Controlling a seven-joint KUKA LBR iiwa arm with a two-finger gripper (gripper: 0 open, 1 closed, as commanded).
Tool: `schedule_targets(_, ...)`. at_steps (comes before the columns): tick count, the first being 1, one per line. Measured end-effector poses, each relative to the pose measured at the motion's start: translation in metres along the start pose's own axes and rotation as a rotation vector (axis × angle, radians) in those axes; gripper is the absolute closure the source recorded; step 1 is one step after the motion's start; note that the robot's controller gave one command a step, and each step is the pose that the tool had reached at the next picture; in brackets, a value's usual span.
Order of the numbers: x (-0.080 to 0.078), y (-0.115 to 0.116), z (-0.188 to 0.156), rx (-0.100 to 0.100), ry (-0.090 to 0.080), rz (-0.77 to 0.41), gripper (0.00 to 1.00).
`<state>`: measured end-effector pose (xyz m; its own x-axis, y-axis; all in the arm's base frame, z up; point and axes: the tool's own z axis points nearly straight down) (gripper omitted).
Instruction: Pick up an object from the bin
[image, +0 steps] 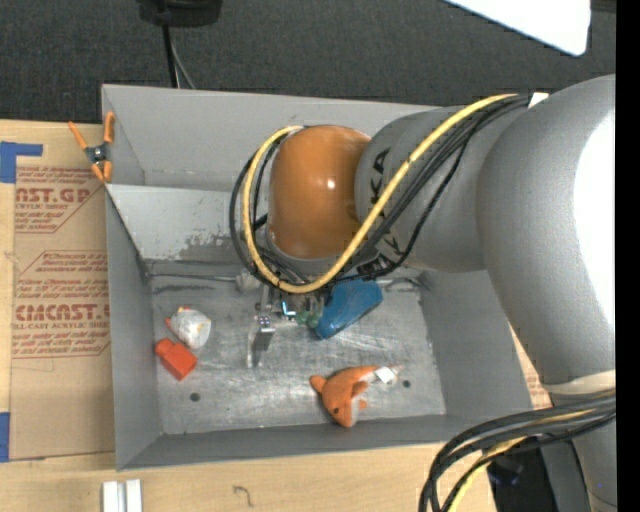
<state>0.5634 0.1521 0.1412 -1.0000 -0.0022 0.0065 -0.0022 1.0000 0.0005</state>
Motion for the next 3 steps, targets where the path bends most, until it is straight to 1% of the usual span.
schedule_targets(1,-0.002,-0.001,-0.004,-0.001,-0.007,0.001,0.00)
schedule_targets(2,0.023,0.050,0.070,-0.003,-0.009,-0.075,1.00)
schedule_targets(3,0.023,0.049,0.071,-0.002,-0.008,-0.074,0.00)
